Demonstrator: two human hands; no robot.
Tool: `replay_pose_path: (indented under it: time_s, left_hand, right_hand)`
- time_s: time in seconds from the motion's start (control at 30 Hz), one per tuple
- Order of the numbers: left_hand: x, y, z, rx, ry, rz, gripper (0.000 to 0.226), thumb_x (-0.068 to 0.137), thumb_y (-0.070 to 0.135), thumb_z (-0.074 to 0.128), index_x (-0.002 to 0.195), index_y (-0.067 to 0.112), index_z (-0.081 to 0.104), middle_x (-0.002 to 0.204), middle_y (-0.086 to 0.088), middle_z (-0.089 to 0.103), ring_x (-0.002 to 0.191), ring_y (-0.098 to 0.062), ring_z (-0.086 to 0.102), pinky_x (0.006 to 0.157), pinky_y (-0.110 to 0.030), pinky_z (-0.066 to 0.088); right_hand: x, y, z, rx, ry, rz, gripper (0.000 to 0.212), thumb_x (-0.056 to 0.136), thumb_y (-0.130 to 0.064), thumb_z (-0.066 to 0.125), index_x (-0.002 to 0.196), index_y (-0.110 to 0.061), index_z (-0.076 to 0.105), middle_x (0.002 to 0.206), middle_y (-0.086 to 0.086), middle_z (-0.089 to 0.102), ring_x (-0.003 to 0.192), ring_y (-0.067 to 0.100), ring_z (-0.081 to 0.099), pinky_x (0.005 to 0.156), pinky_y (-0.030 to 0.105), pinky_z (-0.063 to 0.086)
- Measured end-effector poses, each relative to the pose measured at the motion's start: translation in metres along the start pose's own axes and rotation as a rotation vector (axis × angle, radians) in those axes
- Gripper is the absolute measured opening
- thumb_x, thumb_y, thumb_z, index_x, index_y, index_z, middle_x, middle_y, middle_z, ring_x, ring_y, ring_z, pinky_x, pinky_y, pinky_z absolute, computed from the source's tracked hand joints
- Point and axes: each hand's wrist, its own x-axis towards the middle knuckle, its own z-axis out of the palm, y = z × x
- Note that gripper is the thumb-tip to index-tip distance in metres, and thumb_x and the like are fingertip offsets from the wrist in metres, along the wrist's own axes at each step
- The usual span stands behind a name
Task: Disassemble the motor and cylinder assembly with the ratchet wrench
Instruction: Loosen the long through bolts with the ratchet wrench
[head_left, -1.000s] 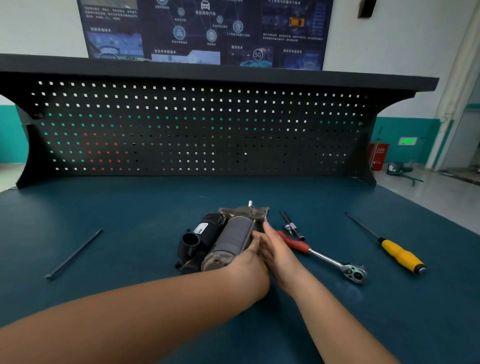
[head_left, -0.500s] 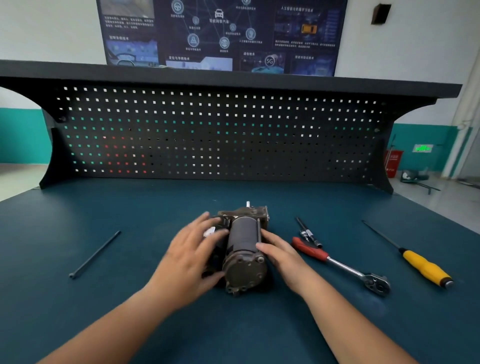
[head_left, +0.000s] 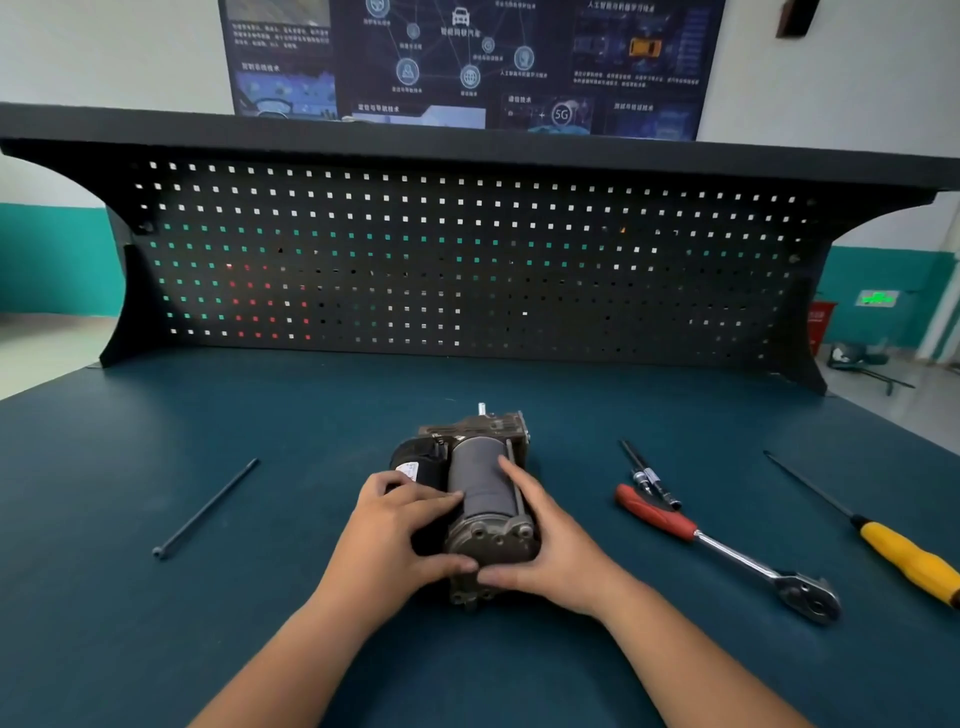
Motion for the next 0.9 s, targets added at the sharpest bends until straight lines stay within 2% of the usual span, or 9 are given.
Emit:
replay_pose_path:
  time_s: [0.2,0.3,0.4,0.47,0.53,0.63,0.7,0.8,0.9]
  left_hand:
    - [0.001,0.0,0.003,-0.037,0.009,-0.02,0.075,0.053,0.061,0.066,0.118,0.023,0.067,0.1,0.037,0.047,0.111,-0.013,0.035,0.093,-0.016,0.026]
    - [-0.002,0.001,0.001,0.02,0.039,0.027,0.071,0.058,0.06,0.067,0.116,0.019,0.069,0.102,0.028,0.054,0.11,-0.02,0.041,0.092,-0.026,0.034]
    - [-0.005,0.004,0.0,0.083,0.044,0.06,0.069,0.062,0.063,0.071,0.113,0.018,0.07,0.102,0.018,0.059,0.109,-0.024,0.047,0.088,-0.032,0.042]
    - [-0.007,0.006,0.0,0.111,0.046,0.048,0.072,0.063,0.07,0.064,0.111,0.017,0.071,0.104,0.01,0.061,0.11,-0.021,0.048,0.088,-0.031,0.043]
    - [-0.007,0.008,-0.001,0.12,0.046,0.032,0.073,0.064,0.071,0.056,0.111,0.017,0.07,0.107,0.003,0.06,0.109,-0.021,0.051,0.092,-0.033,0.042]
    - [-0.008,0.01,0.0,0.149,0.054,0.0,0.075,0.064,0.071,0.054,0.114,0.017,0.068,0.113,-0.001,0.058,0.115,-0.027,0.052,0.101,-0.047,0.04]
    - [-0.01,0.012,0.002,0.201,0.084,-0.003,0.074,0.065,0.07,0.053,0.115,0.017,0.067,0.115,-0.003,0.058,0.118,-0.03,0.05,0.104,-0.058,0.035]
    - [-0.012,0.016,0.005,0.22,0.147,0.04,0.07,0.065,0.062,0.056,0.116,0.015,0.064,0.115,-0.004,0.057,0.119,-0.028,0.046,0.105,-0.064,0.028]
    - [-0.013,0.021,0.009,0.22,0.195,0.13,0.062,0.066,0.053,0.058,0.118,0.018,0.057,0.115,-0.006,0.056,0.118,-0.024,0.04,0.105,-0.064,0.024]
  right_hand:
    - [0.001,-0.001,0.002,-0.075,0.048,0.0,0.097,0.061,-0.045,0.086,0.135,-0.055,0.025,0.146,-0.011,0.034,0.13,0.007,0.04,0.109,0.031,0.037]
    - [0.0,0.003,0.004,-0.051,0.048,0.004,0.106,0.061,-0.046,0.085,0.142,-0.052,0.016,0.15,-0.014,0.028,0.135,0.004,0.034,0.111,0.029,0.033]
    - [-0.004,0.003,0.004,-0.015,0.011,0.036,0.118,0.055,-0.053,0.081,0.141,-0.055,0.002,0.147,-0.024,0.027,0.132,-0.006,0.033,0.106,0.013,0.032]
    - [-0.009,0.003,-0.002,-0.04,0.012,0.07,0.118,0.056,-0.057,0.078,0.146,-0.047,0.002,0.149,-0.022,0.025,0.135,-0.004,0.028,0.109,0.016,0.028]
    - [-0.016,0.006,-0.012,-0.141,0.082,0.085,0.1,0.07,-0.055,0.073,0.15,-0.034,0.017,0.154,-0.014,0.02,0.139,0.0,0.02,0.111,0.02,0.019]
    - [-0.032,0.017,-0.041,-0.287,0.362,0.102,0.053,0.086,-0.043,0.065,0.132,-0.022,0.051,0.151,-0.001,0.029,0.14,0.01,0.024,0.109,0.019,0.018]
    - [-0.047,0.029,-0.068,-0.514,0.481,0.246,0.049,0.086,-0.042,0.065,0.128,-0.018,0.056,0.147,0.005,0.033,0.138,0.019,0.028,0.11,0.025,0.022]
    - [-0.071,0.046,-0.107,-0.854,0.396,0.566,0.06,0.087,-0.051,0.058,0.136,-0.018,0.044,0.144,0.007,0.035,0.133,0.025,0.032,0.106,0.034,0.034]
    - [-0.082,0.056,-0.116,-1.043,0.261,0.597,0.042,0.094,-0.05,0.045,0.126,-0.022,0.05,0.121,-0.001,0.05,0.114,0.018,0.049,0.089,0.031,0.046]
